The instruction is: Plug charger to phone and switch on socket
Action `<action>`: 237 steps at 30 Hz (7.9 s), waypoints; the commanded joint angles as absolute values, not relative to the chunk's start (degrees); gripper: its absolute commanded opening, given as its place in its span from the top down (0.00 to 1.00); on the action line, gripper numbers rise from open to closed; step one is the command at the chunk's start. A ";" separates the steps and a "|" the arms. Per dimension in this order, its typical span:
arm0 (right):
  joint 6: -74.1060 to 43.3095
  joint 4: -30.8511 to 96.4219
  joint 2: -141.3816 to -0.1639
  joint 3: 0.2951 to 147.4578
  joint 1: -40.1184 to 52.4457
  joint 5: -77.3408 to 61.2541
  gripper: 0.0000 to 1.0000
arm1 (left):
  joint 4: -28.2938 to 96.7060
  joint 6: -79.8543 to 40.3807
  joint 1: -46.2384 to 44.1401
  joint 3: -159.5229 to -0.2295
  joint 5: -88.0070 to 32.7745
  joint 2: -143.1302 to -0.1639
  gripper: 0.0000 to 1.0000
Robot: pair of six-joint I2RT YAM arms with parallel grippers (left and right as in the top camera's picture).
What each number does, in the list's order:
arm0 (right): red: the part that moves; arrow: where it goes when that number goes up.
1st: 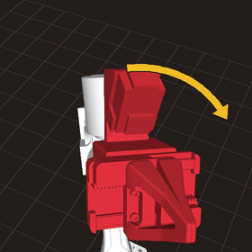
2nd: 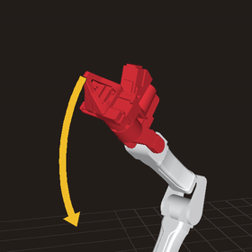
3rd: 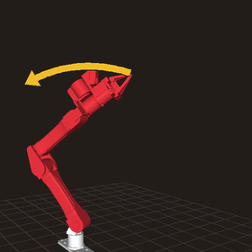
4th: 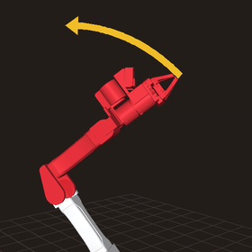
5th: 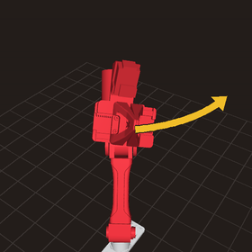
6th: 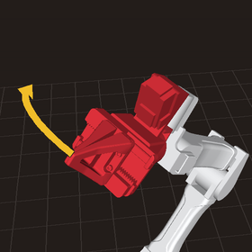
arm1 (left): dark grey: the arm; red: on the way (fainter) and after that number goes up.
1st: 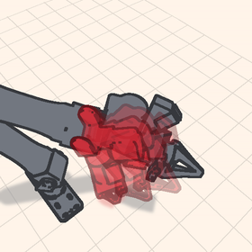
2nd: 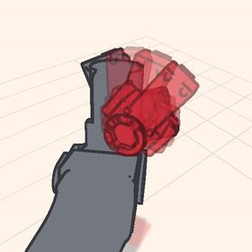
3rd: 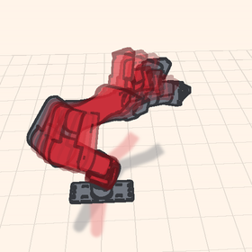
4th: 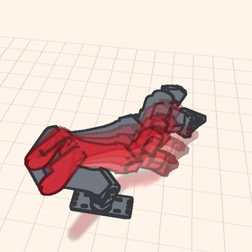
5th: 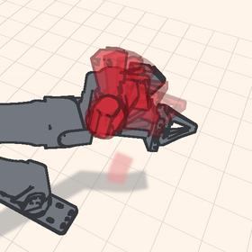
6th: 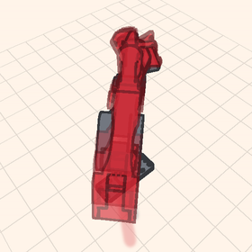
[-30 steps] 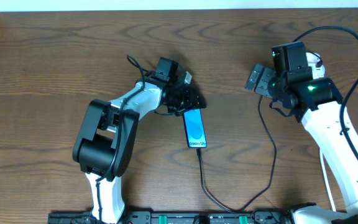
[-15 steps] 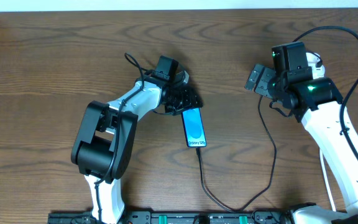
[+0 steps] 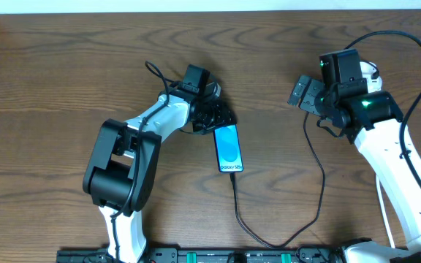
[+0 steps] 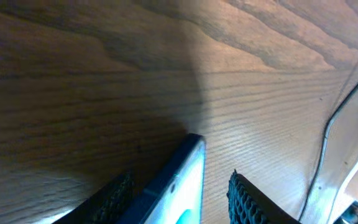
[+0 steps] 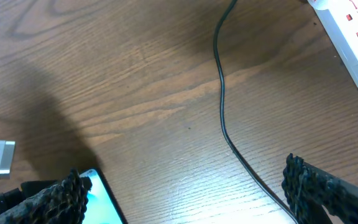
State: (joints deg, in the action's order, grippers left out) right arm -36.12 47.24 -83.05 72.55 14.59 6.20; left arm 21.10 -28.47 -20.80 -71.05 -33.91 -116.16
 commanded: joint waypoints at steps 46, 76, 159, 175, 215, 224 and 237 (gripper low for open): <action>-35.07 47.83 -83.26 72.10 14.72 6.50 0.01 | 32.56 -16.64 -9.96 -70.54 -3.38 -101.23 0.10; -35.05 47.66 -83.26 72.10 14.72 6.50 0.01 | 49.25 -12.49 -9.32 -70.52 5.21 -60.23 0.09; 17.39 53.25 -127.63 100.25 -21.65 -30.37 0.01 | 49.25 -12.49 -9.32 -70.52 5.19 -60.60 0.09; 15.86 51.59 -127.63 97.43 -20.99 -30.79 0.01 | 49.25 -12.49 -9.32 -70.52 5.19 -60.60 0.09; 15.25 54.41 -127.63 98.78 -21.65 -30.11 0.01 | 49.25 -12.49 -9.32 -70.52 5.19 -60.60 0.09; 15.29 54.33 -127.63 97.69 -21.65 -31.97 0.01 | 49.25 -12.49 -9.32 -70.52 5.19 -60.60 0.09; 15.46 54.00 -127.63 97.58 -21.63 -35.53 0.01 | 49.25 -12.49 -9.32 -70.52 5.21 -60.60 0.09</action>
State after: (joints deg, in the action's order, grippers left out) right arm 15.66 53.25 -126.56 99.50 -23.20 -28.67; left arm 49.12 -13.41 -9.43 -70.06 4.49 -60.45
